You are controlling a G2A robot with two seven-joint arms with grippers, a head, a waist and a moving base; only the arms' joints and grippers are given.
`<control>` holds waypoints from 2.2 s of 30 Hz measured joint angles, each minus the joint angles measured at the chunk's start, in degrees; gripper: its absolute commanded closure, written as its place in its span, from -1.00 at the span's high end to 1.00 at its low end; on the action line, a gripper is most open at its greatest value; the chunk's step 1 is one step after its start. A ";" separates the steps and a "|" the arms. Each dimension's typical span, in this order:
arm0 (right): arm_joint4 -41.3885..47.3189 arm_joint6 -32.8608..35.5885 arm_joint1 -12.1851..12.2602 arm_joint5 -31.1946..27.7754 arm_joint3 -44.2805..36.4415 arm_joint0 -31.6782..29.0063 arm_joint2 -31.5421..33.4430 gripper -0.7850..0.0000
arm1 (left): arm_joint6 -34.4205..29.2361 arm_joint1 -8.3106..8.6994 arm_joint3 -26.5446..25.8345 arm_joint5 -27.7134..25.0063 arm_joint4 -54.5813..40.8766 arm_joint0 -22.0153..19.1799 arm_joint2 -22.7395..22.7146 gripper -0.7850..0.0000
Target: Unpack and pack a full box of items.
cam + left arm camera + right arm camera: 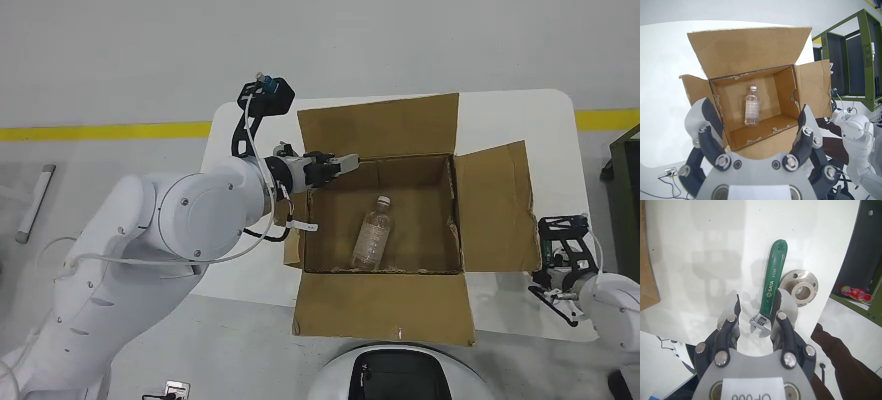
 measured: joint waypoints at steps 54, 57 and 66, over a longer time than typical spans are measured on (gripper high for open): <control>2.27 0.94 0.13 -2.85 0.01 3.50 -1.34 0.27 | 0.00 0.00 0.00 0.00 0.00 0.00 0.00 1.00; 2.17 0.82 0.12 -2.87 -0.01 3.02 -1.52 0.25 | 0.00 0.00 0.00 0.00 0.00 0.00 0.00 1.00; 0.86 0.59 0.11 -1.74 1.01 2.59 -1.97 0.22 | 0.00 0.00 0.00 0.00 0.00 0.00 0.00 1.00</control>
